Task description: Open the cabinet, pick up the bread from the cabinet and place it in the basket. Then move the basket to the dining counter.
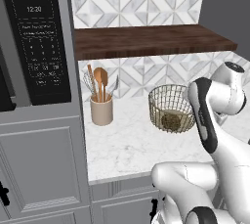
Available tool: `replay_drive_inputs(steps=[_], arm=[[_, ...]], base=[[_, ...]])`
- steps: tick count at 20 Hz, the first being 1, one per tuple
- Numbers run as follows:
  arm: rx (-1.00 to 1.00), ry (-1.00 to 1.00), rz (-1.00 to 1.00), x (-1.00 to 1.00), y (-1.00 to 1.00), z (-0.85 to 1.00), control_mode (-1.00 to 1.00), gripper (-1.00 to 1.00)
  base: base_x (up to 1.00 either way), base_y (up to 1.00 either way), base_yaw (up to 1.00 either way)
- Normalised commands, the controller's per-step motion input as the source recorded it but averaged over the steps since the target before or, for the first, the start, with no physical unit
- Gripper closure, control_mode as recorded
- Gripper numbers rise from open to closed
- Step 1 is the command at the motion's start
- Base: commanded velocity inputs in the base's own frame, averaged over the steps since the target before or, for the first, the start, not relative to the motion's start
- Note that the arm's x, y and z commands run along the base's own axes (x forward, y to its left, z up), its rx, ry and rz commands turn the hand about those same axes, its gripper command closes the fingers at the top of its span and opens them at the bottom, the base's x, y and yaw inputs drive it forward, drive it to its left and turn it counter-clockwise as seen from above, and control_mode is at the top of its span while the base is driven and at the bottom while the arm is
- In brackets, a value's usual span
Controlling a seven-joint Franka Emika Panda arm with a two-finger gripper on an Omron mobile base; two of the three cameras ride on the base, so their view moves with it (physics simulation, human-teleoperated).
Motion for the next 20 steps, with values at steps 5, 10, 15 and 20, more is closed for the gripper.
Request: replay_drive_inputs(steps=[5,10,15,20], arm=[[0.0,-0.06,-0.04,-0.57,0.1,0.55,-1.0,1.0],[0.0,-0.01,-0.02,-0.49,0.0,0.67,-1.0,1.0],[0.0,0.03,0.0,-0.54,0.0,0.59,-1.0,1.0],[0.0,0.02,0.0,-0.28,0.0,0.1,-1.0,1.0]], base=[[0.0,0.0,0.0],[0.0,0.0,0.0],[0.0,0.0,0.0],[0.0,0.0,0.0]])
